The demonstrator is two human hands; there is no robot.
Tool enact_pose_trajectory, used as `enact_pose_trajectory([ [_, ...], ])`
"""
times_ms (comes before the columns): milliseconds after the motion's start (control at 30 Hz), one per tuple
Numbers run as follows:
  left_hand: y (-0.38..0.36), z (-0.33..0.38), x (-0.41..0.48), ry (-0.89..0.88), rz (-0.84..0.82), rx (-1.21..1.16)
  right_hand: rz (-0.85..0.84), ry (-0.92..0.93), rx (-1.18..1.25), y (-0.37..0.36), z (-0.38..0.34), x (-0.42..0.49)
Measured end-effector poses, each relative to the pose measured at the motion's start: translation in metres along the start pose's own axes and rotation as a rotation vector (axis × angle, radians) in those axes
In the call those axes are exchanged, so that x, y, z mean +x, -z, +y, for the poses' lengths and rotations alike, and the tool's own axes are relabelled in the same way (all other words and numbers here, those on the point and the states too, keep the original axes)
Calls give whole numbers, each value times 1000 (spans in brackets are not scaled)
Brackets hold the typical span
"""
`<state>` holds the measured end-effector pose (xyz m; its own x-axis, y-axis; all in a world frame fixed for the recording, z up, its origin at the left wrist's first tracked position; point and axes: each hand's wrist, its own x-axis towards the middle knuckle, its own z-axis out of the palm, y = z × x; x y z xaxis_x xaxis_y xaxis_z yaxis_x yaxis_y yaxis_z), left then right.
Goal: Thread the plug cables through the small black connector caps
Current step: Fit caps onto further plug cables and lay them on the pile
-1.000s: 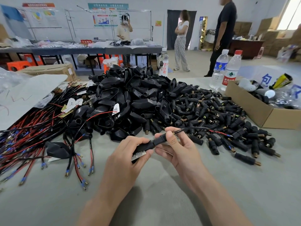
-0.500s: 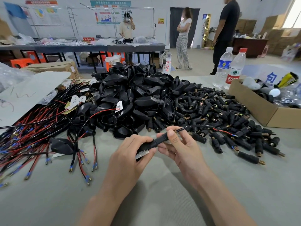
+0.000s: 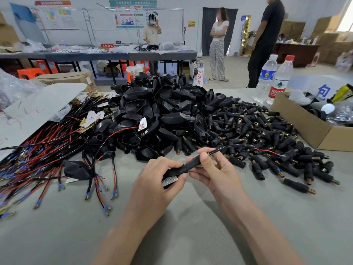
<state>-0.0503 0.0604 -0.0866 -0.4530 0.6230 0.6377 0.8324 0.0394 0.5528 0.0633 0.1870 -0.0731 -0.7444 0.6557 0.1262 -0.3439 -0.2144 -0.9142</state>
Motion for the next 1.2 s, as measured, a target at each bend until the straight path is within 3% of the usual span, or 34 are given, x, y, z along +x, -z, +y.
enact_pose_trajectory([
  [433, 0, -1, 0, 73, -30, -104, -17, -1, 39, 2, -2, -2],
  [933, 1, -1, 1, -20, -17, -16, 40, -23, 58, -3, 0, -3],
  [1200, -4, -3, -2, 191, -113, -220, 178, 9, -74, -3, 4, -2],
])
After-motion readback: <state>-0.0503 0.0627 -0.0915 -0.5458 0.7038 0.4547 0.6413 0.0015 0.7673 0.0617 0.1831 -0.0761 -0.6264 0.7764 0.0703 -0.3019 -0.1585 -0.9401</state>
